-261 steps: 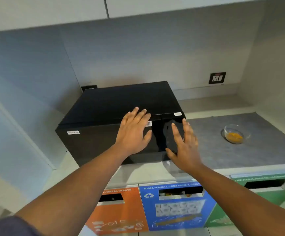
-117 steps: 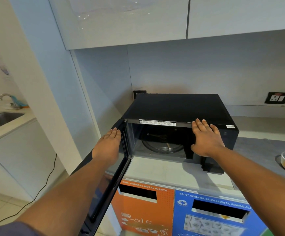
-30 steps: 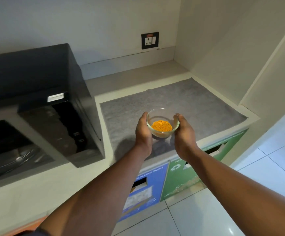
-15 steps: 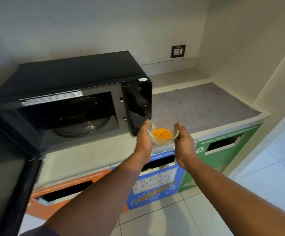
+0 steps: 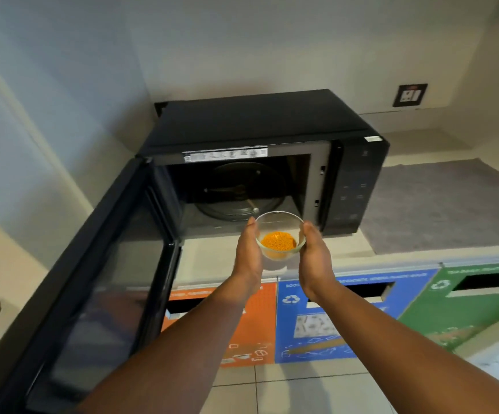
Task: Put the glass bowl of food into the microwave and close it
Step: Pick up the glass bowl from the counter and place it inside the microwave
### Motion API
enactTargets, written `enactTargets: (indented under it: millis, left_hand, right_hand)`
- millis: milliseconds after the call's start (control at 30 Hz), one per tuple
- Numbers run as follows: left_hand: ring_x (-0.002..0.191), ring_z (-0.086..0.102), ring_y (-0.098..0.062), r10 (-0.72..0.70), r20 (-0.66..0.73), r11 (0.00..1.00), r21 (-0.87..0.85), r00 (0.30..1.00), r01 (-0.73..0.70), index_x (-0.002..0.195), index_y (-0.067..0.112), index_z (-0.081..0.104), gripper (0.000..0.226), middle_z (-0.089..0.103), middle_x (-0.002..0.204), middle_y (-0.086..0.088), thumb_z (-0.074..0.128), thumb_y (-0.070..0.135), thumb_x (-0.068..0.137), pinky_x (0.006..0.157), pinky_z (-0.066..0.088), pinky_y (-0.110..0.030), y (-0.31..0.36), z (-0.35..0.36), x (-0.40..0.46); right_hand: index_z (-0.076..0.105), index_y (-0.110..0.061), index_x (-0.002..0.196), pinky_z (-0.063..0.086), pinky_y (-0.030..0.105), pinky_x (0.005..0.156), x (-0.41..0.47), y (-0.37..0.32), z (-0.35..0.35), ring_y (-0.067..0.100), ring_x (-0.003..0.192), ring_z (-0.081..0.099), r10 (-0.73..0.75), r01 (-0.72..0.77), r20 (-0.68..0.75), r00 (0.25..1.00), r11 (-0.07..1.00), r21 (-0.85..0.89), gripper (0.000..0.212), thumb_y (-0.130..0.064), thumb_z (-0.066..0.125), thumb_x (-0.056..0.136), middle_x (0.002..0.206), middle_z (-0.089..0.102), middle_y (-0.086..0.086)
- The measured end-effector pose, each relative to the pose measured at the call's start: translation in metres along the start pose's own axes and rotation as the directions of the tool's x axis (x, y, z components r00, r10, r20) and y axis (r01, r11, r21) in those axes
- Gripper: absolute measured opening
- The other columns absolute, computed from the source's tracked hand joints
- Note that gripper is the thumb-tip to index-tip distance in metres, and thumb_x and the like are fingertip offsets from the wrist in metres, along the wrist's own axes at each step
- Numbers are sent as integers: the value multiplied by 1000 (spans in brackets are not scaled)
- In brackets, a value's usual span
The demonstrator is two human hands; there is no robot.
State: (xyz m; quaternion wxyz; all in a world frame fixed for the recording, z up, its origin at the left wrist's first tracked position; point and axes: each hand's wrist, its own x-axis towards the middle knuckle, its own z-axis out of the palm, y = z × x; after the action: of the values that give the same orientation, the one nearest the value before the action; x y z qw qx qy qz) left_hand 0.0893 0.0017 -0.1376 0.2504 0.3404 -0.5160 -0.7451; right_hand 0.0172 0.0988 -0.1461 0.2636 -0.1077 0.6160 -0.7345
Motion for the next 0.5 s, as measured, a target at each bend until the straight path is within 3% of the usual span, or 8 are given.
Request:
enactTargets:
  millis: [100,133,200,300,433,500]
  left_hand:
    - [71,72,4,40,-36,999,-20,999,-41,80,39,81,51,78,76,13,38,46,107,62,50,-15,7,-16,22]
    - [70,72,5,46,-53,998,-43,998,-48,76,44,81,53,78,75,14,39,44,108,63,51,-15,9,-20,31]
    - [71,73,3,72,-82,994,-78,994,-79,79,35,82,51,78,76,12,40,42,108,64,52,-15,15,-29,52]
    - [83,72,-4,117,-105,988,-93,988,-127,97,25,71,37,78,86,9,39,40,108,77,52,-20,21,-35,89]
    - [74,71,2,164,-159,967,-170,974,-191,94,21,65,32,77,78,14,37,24,108,68,52,-11,29,-35,132]
    - [80,68,-7,161,-189,959,-203,969,-199,101,16,63,26,74,88,4,38,20,106,78,51,-21,28,-33,147]
  right_hand:
    - [55,-12,143,42,44,114,28,4,24,23,133,56,6,-6,76,997,1000,-8,47,-41,41,108,141,62,12]
    - [51,-8,146,37,47,119,40,6,30,28,137,52,1,0,101,995,1000,-7,50,-39,41,108,147,57,17]
    - [45,-3,150,34,49,121,66,8,44,33,140,48,-11,10,138,990,1000,6,52,-35,42,109,152,51,23]
    - [46,-4,149,41,45,112,104,9,63,32,133,55,-15,11,176,984,1000,23,53,-37,42,108,148,55,24]
    - [53,-11,145,39,49,118,150,11,79,29,132,57,4,-20,215,977,997,71,49,-40,45,106,141,63,16]
    - [62,-11,136,45,46,112,172,13,86,26,123,65,6,-24,221,975,997,80,44,-39,45,106,129,71,13]
